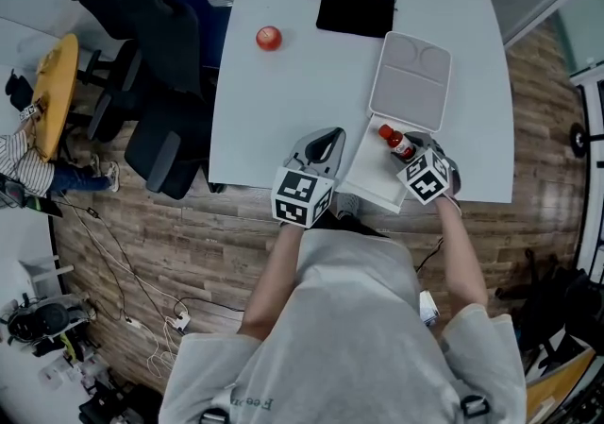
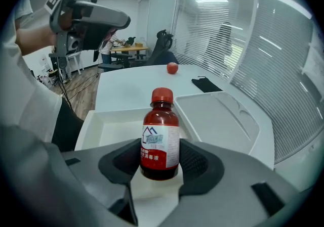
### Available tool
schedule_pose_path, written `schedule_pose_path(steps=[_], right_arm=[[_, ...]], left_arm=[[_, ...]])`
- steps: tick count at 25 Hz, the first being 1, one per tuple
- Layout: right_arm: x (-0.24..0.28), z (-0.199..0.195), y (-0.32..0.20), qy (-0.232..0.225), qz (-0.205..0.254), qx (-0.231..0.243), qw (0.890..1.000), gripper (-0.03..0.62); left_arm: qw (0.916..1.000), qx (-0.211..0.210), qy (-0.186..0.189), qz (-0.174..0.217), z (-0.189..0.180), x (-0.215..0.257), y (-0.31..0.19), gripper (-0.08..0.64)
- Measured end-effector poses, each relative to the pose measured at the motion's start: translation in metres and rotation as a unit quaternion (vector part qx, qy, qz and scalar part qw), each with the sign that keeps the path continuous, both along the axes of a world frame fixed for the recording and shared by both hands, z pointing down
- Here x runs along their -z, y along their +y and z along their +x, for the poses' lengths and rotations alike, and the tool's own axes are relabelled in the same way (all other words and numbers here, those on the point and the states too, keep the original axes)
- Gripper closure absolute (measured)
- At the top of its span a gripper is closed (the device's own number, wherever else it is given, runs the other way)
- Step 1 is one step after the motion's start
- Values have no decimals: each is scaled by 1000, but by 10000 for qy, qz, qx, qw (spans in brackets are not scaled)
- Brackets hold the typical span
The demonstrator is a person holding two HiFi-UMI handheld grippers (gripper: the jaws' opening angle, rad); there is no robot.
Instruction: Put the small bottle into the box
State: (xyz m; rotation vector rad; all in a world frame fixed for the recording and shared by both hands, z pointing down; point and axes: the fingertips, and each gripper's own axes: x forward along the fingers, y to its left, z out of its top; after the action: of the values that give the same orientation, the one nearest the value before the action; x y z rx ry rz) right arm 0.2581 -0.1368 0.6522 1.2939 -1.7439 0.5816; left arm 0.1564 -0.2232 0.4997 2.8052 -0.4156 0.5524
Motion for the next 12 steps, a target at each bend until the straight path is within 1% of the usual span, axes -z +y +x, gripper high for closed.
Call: schedule_pose_path(steps=[5, 12], right_arm=[[-11, -3, 4, 68, -192, 189, 9996, 365], [-25, -9, 7, 159, -415, 470, 9979, 365]], left_arm=[[10000, 21, -15, 51, 1, 2, -2, 532], [9999, 28, -148, 42, 1, -2, -5, 532]])
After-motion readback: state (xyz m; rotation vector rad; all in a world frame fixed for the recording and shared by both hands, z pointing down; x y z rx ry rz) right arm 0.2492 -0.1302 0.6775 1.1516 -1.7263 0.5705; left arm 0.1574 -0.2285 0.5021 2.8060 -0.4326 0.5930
